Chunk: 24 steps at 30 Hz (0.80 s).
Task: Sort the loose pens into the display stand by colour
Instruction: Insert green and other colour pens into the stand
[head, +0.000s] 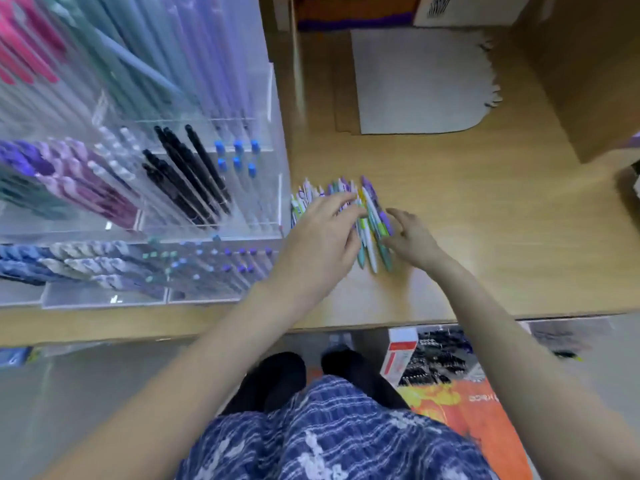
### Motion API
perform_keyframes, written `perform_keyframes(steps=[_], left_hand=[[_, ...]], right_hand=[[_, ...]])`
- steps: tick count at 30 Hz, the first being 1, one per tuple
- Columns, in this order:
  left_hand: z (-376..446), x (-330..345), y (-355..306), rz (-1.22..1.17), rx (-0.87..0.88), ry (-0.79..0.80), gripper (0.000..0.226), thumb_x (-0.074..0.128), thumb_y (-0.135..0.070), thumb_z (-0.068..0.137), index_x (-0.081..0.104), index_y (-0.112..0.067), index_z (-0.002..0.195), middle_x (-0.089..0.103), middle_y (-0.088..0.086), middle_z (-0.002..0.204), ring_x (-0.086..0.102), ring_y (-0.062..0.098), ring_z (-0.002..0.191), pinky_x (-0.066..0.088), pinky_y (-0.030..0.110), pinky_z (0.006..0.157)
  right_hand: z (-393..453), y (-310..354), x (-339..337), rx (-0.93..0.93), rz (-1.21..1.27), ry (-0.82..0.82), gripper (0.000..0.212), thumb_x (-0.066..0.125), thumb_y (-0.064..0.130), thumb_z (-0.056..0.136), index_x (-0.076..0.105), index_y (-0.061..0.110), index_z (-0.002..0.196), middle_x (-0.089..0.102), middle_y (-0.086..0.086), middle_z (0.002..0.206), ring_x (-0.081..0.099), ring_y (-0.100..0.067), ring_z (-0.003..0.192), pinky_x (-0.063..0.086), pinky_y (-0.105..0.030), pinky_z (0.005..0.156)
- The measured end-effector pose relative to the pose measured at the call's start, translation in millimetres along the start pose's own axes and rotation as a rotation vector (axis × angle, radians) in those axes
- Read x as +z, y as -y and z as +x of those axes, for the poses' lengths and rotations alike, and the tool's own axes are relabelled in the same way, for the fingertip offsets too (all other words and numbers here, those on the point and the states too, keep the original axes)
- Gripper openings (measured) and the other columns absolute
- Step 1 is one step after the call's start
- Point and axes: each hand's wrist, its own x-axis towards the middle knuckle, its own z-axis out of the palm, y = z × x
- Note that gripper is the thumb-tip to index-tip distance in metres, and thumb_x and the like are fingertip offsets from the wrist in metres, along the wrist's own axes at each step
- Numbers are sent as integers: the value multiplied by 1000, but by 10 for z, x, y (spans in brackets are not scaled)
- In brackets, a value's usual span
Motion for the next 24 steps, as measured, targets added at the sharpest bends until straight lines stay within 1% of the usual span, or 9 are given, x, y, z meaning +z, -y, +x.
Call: perform_keyframes(steps=[2, 4, 7, 11, 14, 16, 18, 21, 24], left_hand=[[11, 248, 20, -10, -195, 129, 36, 48, -8, 87, 58, -5, 121, 44, 14, 139, 39, 30, 128, 23, 29, 105], [4, 469, 100, 30, -331, 199, 41, 48, -11, 89, 50, -8, 130, 31, 13, 148, 27, 28, 135, 17, 29, 108], [-25, 666, 247, 150, -446, 235, 46, 49, -15, 89, 45, -11, 134, 21, 15, 152, 20, 29, 138, 11, 32, 111], [-109, 825, 342, 190, -588, 297, 55, 47, -23, 92, 29, -11, 142, 7, 20, 153, 9, 37, 139, 6, 40, 115], [-205, 952, 338, 146, -633, 327, 62, 47, -33, 93, 20, -15, 146, -6, 18, 154, -1, 39, 141, 5, 45, 115], [-285, 1006, 327, 123, -623, 316, 64, 48, -35, 92, 19, -16, 146, -11, 17, 154, -5, 38, 141, 6, 46, 114], [-340, 1036, 326, 106, -618, 260, 62, 51, -32, 92, 24, -13, 144, -8, 18, 154, -4, 37, 142, 9, 47, 114], [-379, 1051, 316, 94, -613, 189, 55, 58, -24, 88, 38, -6, 136, 6, 27, 152, 8, 44, 140, 18, 52, 113], [-420, 1100, 310, 194, -492, 118, 42, 65, -17, 78, 56, 0, 116, 37, 32, 138, 37, 52, 125, 37, 61, 98]], right_hand=[[102, -6, 84, -22, 15, -9, 61, 55, 32, 89, 35, 9, 141, 39, -16, 143, 32, -28, 134, 21, -35, 106], [233, -12, 145, -54, -43, 13, 66, 47, 43, 86, 31, 13, 143, 34, -11, 147, 30, -28, 135, 19, -32, 103], [404, 2, 255, -139, -191, 36, 62, 53, 33, 90, 27, 18, 144, 27, -11, 148, 28, -34, 133, 19, -31, 101], [304, 82, 341, -231, -234, 46, 61, 54, 26, 91, 26, 9, 143, 27, -19, 141, 28, -39, 124, 16, -31, 100], [119, 32, 326, -260, -175, 117, 61, 56, 24, 91, 27, 9, 143, 24, -20, 140, 29, -37, 125, 21, -35, 105], [23, -27, 272, -279, -73, 179, 58, 59, 21, 90, 32, 11, 141, 27, -18, 136, 40, -35, 121, 29, -31, 104], [-42, -69, 217, -273, -10, 226, 58, 61, 19, 90, 33, 13, 140, 29, -16, 134, 48, -32, 113, 33, -22, 98], [-79, -71, 262, -236, 100, 164, 71, 66, 14, 85, 26, 9, 143, 34, -16, 133, 42, -24, 119, 29, -11, 85], [-127, -19, 430, -195, 163, 60, 85, 74, 12, 75, 24, 7, 143, 35, -14, 130, 32, -19, 123, 31, -16, 95]])
